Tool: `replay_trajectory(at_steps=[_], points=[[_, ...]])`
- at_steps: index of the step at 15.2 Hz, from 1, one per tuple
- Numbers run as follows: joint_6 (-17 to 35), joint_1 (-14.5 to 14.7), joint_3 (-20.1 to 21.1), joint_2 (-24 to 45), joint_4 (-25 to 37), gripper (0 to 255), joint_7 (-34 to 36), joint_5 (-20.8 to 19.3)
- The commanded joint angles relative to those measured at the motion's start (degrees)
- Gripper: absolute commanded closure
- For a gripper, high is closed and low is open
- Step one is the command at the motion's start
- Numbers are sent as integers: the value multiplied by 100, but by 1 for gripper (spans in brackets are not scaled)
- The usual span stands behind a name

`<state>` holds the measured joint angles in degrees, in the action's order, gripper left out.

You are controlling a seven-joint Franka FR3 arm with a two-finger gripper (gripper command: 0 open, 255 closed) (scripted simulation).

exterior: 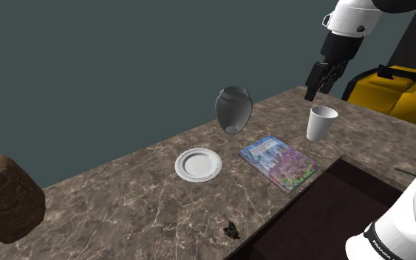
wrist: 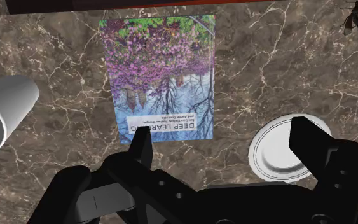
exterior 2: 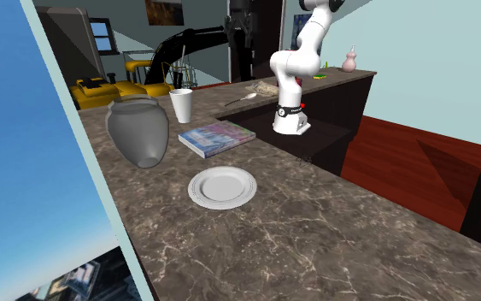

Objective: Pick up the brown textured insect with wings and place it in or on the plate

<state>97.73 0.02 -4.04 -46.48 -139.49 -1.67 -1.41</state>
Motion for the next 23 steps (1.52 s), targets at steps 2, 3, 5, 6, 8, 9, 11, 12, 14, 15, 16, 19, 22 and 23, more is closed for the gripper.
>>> replay_trajectory(at_steps=[2,3,5,6,8,9,11,12,14,15,16,19,22,23], points=[[106,35,97,-32,-152,0,104,53],[213,73,195,-57,-299,0,209,110],[435,156,396,-84,-576,0,418,230],[550,202,498,-86,-706,0,523,293],[789,301,708,-65,-947,0,736,425],[913,355,815,-41,-1059,0,843,493],[1171,467,1034,37,-1263,0,1059,635],[1306,525,1146,91,-1354,0,1167,707],[1587,645,1373,232,-1516,0,1387,852],[1734,704,1489,319,-1586,0,1497,924],[1884,763,1607,417,-1648,0,1608,997],[2357,929,1968,780,-1787,0,1944,1202],[2857,1066,2342,1244,-1850,0,2289,1373],[3028,1101,2469,1419,-1854,0,2408,1418]])
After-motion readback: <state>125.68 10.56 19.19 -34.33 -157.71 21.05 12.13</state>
